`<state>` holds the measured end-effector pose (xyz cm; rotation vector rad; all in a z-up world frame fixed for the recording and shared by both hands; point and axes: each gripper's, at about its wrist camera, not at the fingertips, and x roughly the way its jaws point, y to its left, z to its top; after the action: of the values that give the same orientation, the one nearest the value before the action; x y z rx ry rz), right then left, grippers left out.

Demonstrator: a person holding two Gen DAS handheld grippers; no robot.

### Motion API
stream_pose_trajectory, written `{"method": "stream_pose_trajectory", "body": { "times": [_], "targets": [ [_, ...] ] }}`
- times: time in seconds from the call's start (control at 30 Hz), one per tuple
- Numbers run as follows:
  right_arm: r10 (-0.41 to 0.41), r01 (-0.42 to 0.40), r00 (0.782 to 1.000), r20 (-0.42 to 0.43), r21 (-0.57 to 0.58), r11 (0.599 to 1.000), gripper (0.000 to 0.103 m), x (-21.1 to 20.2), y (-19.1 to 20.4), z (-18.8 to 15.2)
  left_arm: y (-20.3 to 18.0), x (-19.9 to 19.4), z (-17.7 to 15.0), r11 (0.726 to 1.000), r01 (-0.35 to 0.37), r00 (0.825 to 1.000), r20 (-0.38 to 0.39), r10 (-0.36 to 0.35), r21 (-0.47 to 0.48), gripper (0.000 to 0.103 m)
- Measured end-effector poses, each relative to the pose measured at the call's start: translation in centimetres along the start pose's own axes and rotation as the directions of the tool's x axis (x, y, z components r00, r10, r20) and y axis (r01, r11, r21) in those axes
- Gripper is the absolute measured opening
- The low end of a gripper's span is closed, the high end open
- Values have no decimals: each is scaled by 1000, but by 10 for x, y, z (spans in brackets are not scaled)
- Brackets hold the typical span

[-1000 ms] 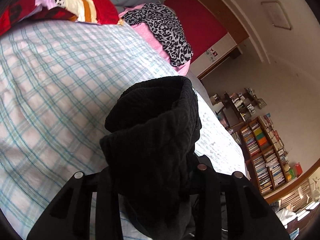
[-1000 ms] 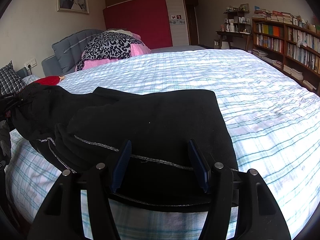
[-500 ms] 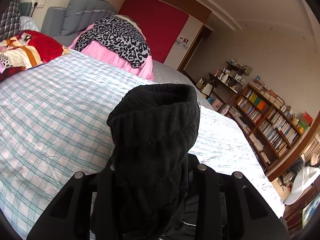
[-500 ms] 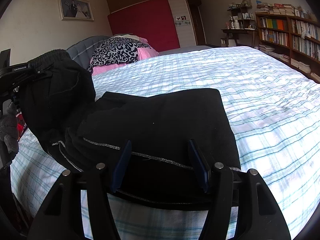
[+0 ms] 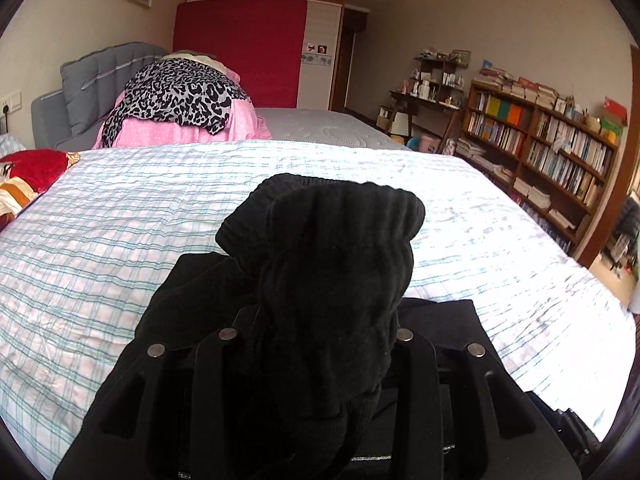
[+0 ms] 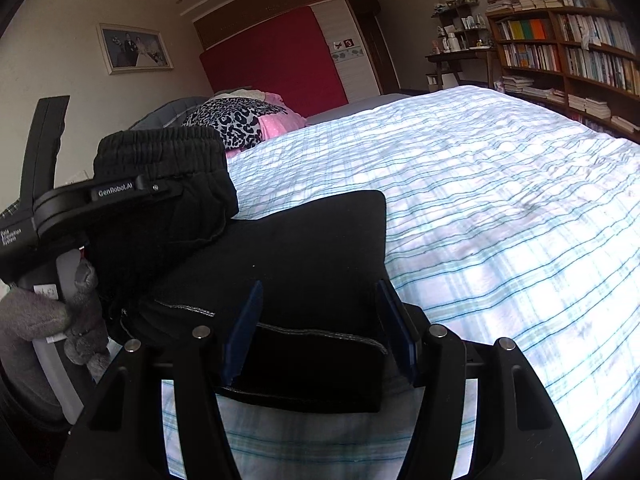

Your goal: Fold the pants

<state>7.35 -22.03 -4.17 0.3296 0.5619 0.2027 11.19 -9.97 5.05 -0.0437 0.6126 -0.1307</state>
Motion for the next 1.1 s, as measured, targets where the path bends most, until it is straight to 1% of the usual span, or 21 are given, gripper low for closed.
{"method": "stream_pose_trajectory", "body": {
  "times": [0.2, 0.3, 0.37, 0.43, 0.5, 0.53, 0.57, 0.63, 0.67, 0.73, 0.8, 0.9, 1.0, 1.1],
  "targets": [
    [18, -17, 1000, -9, 96, 995, 60, -6, -28, 0, -36, 30, -19, 997, -20, 998, -63, 25, 77, 38],
    [27, -26, 1000, -11, 103, 994, 60, -6, -31, 1, -43, 37, -27, 994, -34, 997, -70, 41, 108, 41],
    [29, -28, 1000, -12, 99, 995, 60, -6, -29, 2, -45, 38, -33, 989, -46, 996, -75, 57, 139, 45],
    [31, -30, 999, -13, 101, 994, 61, -7, -33, 4, -51, 39, -39, 984, -48, 995, -80, 62, 170, 48],
    [34, -32, 999, -14, 109, 994, 61, -6, -34, 5, -53, 40, -45, 982, -29, 995, -90, 46, 186, 54],
    [36, -34, 999, -14, 114, 993, 61, -7, -35, 6, -52, 37, -49, 983, 1, 996, -86, 15, 185, 67],
    [37, -35, 999, -14, 119, 992, 60, -7, -36, 5, -53, 33, -51, 983, 34, 997, -76, -21, 183, 72],
    [35, -33, 999, -17, 128, 991, 60, -6, -37, 7, -60, 26, -54, 974, 60, 997, -62, -48, 217, 72],
    [33, -31, 999, -17, 131, 991, 60, -7, -38, 7, -63, 23, -55, 969, 65, 997, -55, -53, 238, 73],
    [26, -24, 1000, -15, 132, 991, 60, -9, -37, 8, -63, 19, -55, 965, 103, 994, -57, -92, 241, 76],
    [18, -17, 1000, -13, 132, 991, 60, -11, -38, 10, -60, 16, -53, 960, 171, 984, -82, -157, 221, 76],
    [15, -13, 1000, -13, 149, 989, 60, -13, -42, 11, -53, 10, -50, 942, 280, 959, -108, -264, 185, 77],
    [26, -23, 1000, -15, 178, 984, 60, -14, -45, 13, -45, -2, -52, 911, 383, 922, -124, -367, 154, 77],
    [52, -47, 999, -17, 196, 980, 60, -17, -46, 18, -31, -12, -51, 883, 457, 887, -127, -444, 108, 78]
  ]
}}
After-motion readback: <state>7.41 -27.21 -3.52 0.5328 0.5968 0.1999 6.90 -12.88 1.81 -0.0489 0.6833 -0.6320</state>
